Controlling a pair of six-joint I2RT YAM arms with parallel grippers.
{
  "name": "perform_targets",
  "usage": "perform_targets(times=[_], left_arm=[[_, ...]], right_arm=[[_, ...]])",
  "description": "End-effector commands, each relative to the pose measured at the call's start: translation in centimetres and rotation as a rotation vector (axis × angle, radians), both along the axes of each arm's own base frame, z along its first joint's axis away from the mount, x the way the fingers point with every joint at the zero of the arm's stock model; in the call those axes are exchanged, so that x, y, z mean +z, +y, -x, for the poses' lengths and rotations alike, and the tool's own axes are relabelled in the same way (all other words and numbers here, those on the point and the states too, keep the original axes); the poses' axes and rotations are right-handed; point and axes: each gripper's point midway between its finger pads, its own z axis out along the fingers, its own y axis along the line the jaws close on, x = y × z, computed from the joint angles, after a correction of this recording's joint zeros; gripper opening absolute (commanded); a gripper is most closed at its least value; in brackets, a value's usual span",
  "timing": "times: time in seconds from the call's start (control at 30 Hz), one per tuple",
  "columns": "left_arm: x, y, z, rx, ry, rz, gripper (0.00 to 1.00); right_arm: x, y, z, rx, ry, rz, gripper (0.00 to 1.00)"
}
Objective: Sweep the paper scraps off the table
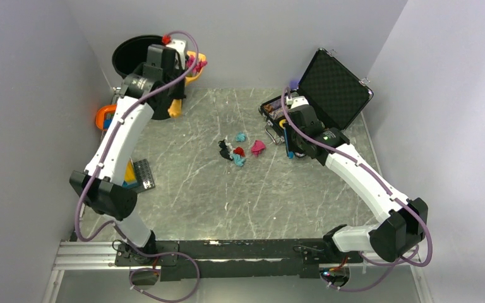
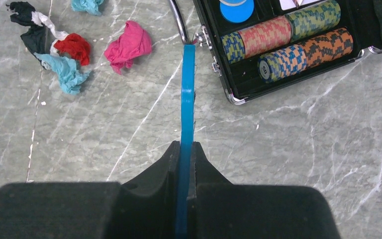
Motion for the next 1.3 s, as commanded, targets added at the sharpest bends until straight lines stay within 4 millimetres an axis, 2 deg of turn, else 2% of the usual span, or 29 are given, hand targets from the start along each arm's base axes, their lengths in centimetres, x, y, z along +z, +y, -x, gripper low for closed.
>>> perform_targets(times=[0.0, 0.13, 0.23, 0.43, 0.57, 0.63, 0.77, 1.1, 1.27], left_arm=[[3.8, 0.9, -2.4, -0.053, -0.068, 0.057, 0.0], [6.2, 2.6, -4.9, -0.053, -0.13, 0.126, 0.0], [7.0, 4.2, -6.5, -0.043, -0.155, 0.236, 0.0], [6.1, 6.6, -8.6, -0.068, -0.107, 0.581, 0.0], [4.0, 8.3, -9.8, -0.064, -0.025, 0.843, 0.0], [3.2, 8.7, -9.7, -0.081, 0.019, 0.984, 0.0], [3.7, 9.4, -9.4, -0.12, 0.005, 1.156, 0.0], [5.9, 10.0, -8.0, -0.206, -0.006, 1.435, 0.0], [6.9, 10.0, -7.9, -0.255, -0.012, 1.487, 0.0]], right_arm=[[1.8, 0.5, -0.6, 0.014, -0.051, -0.033, 0.0], [2.0, 0.6, -0.6, 0.023, -0.045, -0.033, 0.0], [2.3, 0.5, -0.7, 0.017, -0.049, -0.028, 0.0], [2.7, 0.7, -0.5, 0.02, -0.049, -0.047, 0.0], [2.5, 1.0, -0.3, 0.03, -0.037, -0.058, 0.0], [2.4, 1.0, -0.1, 0.028, -0.033, -0.06, 0.0], [2.4, 0.9, 0.0, 0.026, -0.033, -0.065, 0.0], [2.3, 1.2, 0.2, 0.032, -0.025, -0.081, 0.0], [2.4, 1.2, 0.3, 0.035, -0.028, -0.087, 0.0]])
